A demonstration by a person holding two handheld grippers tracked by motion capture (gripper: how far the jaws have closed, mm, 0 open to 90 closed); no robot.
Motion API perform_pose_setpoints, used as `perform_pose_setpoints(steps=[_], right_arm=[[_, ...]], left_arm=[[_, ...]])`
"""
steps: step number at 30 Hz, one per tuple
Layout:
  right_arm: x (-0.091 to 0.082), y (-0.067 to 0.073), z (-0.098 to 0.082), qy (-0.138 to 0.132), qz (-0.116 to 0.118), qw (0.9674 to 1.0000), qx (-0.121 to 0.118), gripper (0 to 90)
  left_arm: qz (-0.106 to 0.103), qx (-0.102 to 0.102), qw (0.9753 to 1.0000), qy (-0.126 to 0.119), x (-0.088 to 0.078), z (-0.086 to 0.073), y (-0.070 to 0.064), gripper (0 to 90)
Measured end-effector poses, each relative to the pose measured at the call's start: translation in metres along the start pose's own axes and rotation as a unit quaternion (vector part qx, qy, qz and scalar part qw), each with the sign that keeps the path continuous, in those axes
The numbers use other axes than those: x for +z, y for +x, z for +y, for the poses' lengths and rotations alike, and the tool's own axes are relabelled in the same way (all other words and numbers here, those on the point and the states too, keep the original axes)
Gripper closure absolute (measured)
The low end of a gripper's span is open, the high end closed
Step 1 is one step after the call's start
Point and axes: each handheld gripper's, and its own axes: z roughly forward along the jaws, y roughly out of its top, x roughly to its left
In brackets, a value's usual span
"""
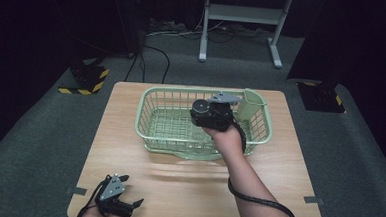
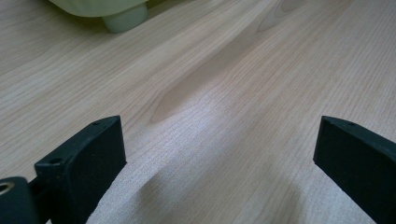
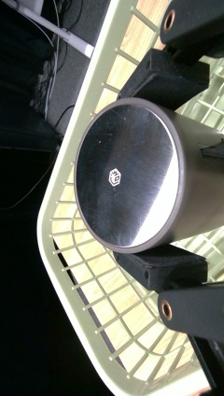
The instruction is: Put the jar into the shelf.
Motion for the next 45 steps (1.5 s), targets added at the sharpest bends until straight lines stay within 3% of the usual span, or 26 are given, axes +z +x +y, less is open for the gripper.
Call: perform_pose_setpoints(steps=[4, 9, 11, 13, 19, 25, 27, 30, 36, 45], right_arm=[[0.002, -0.001, 0.000, 0.003, 0.002, 1.0000, 0.008, 27.5], [0.005, 0.002, 0.001, 0.003, 0.012, 0.9999, 0.001, 8.7], [0.005, 0.005, 0.001, 0.001, 0.003, 1.0000, -0.004, 3.1], [0.005, 0.006, 0.001, -0.003, -0.005, 1.0000, 0.006, 0.1], [-0.008, 0.009, 0.002, -0.039, 0.006, 0.9992, 0.007, 0.0], [-0.022, 0.014, -0.001, -0.054, 0.006, 0.9985, 0.000, 0.0], [-0.027, 0.015, -0.003, -0.058, 0.005, 0.9983, 0.002, 0.0], [-0.035, 0.015, -0.009, -0.066, 0.006, 0.9978, 0.005, 0.0], [-0.052, 0.019, -0.025, -0.086, 0.007, 0.9963, 0.001, 0.0], [-0.073, 0.025, -0.049, -0.097, 0.011, 0.9951, -0.012, 0.0]], left_arm=[[0.000, 0.000, 1.0000, 0.000, 0.000, 0.000, 0.000, 2.5], [0.000, 0.001, 1.0000, -0.001, -0.001, 0.000, 0.000, 2.5], [0.000, 0.001, 1.0000, -0.001, -0.001, 0.000, 0.000, 2.5], [-0.001, -0.002, 1.0000, -0.001, 0.000, 0.000, 0.001, 2.5], [0.001, 0.001, 1.0000, -0.001, 0.000, 0.000, 0.000, 2.5], [-0.002, -0.008, 1.0000, -0.001, 0.000, 0.001, 0.002, 2.4], [0.000, -0.002, 1.0000, 0.005, 0.000, 0.001, 0.002, 2.4], [0.001, 0.006, 0.9999, 0.010, 0.000, 0.000, 0.001, 2.4], [0.002, -0.002, 1.0000, 0.007, 0.000, 0.001, 0.001, 2.6], [0.010, 0.015, 0.9997, 0.017, 0.003, -0.001, -0.001, 2.7]])
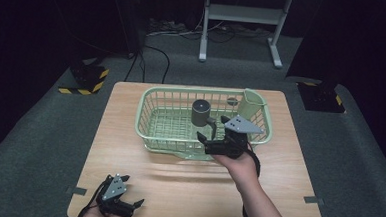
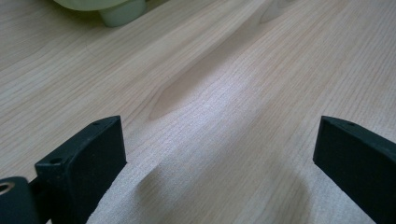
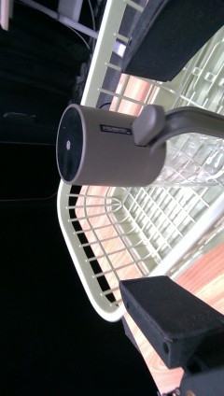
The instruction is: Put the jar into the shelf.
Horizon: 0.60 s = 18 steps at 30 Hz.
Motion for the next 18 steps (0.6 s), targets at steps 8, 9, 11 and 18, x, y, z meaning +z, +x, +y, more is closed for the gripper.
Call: perform_pose_setpoints(steps=[8, 9, 11, 18], right_arm=[[-0.015, 0.010, -0.020, 0.005, -0.003, 0.9999, -0.009, 0.0], [-0.016, 0.011, -0.023, 0.007, -0.002, 0.9999, -0.008, 0.0], [-0.018, 0.013, -0.029, 0.009, -0.003, 0.9999, -0.009, 0.0], [-0.025, 0.017, -0.049, 0.025, -0.015, 0.9993, -0.022, 0.0]], left_arm=[[0.000, -0.002, 1.0000, -0.005, 0.000, 0.000, 0.000, 2.7], [0.000, -0.001, 1.0000, -0.005, -0.001, 0.000, 0.000, 2.7], [-0.001, -0.002, 1.0000, -0.006, -0.001, 0.000, 0.000, 2.6], [0.000, 0.000, 1.0000, -0.005, 0.000, 0.000, -0.001, 2.6]])
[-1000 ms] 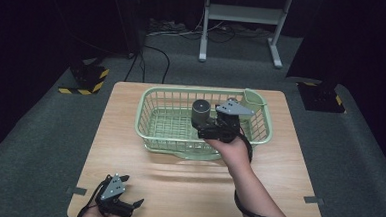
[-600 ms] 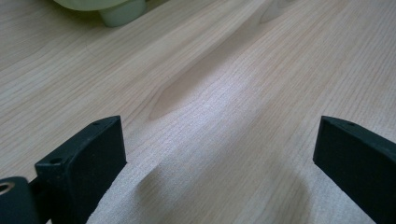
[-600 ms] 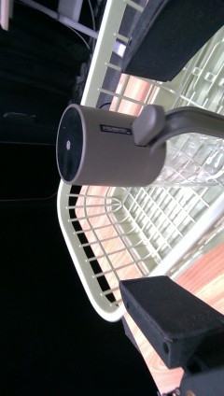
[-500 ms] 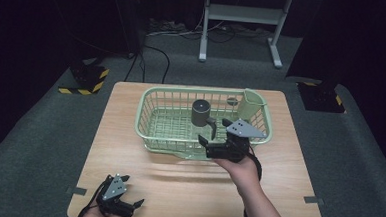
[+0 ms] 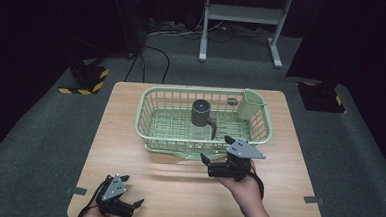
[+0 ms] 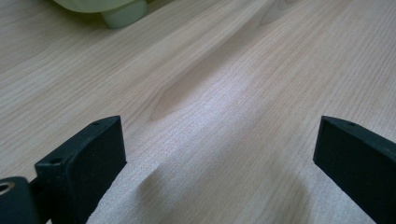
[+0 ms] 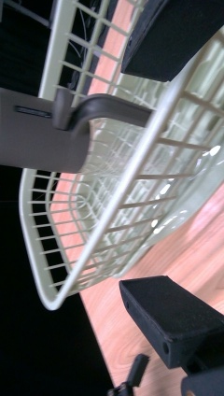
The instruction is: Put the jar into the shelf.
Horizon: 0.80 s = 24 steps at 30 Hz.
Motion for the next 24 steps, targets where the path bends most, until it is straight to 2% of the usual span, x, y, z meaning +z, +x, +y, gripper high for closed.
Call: perform_pose_setpoints(steps=[14, 21, 24], right_arm=[[-0.010, -0.003, -0.060, 0.051, -0.028, 0.9983, 0.007, 0.0], [-0.018, -0.004, -0.097, 0.089, -0.044, 0.9950, 0.011, 0.0], [-0.021, -0.002, -0.111, 0.108, -0.054, 0.9927, -0.003, 0.0]], left_arm=[[0.002, 0.002, 1.0000, 0.002, 0.001, 0.000, -0.001, 2.6], [0.003, 0.003, 1.0000, 0.002, 0.001, 0.000, -0.001, 2.6], [0.003, 0.002, 1.0000, 0.001, 0.001, 0.000, -0.001, 2.6]])
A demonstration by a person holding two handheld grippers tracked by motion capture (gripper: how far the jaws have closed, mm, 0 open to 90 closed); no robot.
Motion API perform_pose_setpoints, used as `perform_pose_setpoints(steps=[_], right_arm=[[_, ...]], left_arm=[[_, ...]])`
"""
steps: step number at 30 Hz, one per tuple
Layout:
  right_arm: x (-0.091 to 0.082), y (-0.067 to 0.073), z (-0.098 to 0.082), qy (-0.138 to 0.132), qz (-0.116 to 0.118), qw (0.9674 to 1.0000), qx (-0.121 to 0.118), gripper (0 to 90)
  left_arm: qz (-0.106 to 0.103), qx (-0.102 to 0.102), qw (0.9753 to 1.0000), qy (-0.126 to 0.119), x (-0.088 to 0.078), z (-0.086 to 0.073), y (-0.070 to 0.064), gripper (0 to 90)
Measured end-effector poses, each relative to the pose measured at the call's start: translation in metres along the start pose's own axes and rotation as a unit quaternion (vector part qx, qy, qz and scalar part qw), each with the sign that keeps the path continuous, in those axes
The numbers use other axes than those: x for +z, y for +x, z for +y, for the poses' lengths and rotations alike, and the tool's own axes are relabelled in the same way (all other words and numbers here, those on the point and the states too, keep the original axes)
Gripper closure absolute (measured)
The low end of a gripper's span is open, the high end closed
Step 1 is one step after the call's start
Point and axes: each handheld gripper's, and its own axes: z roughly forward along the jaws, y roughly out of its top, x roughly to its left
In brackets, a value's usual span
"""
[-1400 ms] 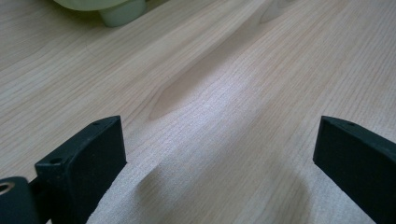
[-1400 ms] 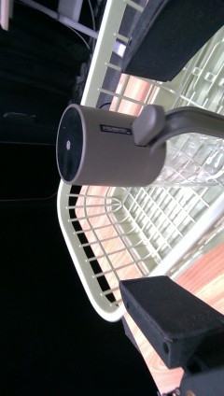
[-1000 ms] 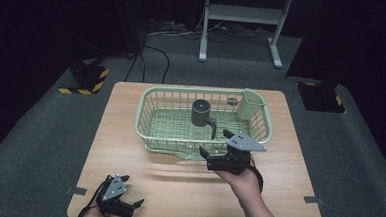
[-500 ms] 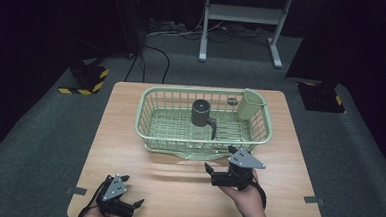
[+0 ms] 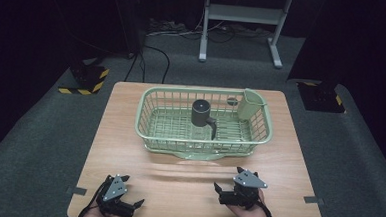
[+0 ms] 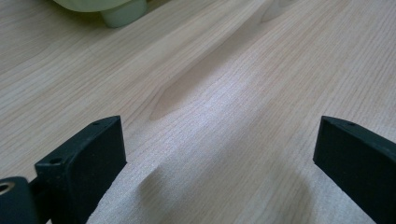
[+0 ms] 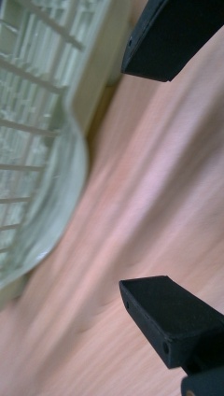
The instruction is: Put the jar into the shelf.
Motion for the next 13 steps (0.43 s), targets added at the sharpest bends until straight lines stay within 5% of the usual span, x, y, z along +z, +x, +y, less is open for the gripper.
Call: perform_pose_setpoints(steps=[5, 13], right_arm=[[0.000, 0.002, -0.013, 0.032, -0.013, 0.9992, -0.022, 0.0], [0.000, 0.003, -0.014, 0.035, -0.026, 0.9984, -0.036, 0.0]], left_arm=[[0.002, 0.002, 1.0000, -0.001, 0.000, 0.000, 0.000, 2.6], [0.002, 0.002, 1.0000, -0.001, 0.000, 0.000, -0.001, 2.6]])
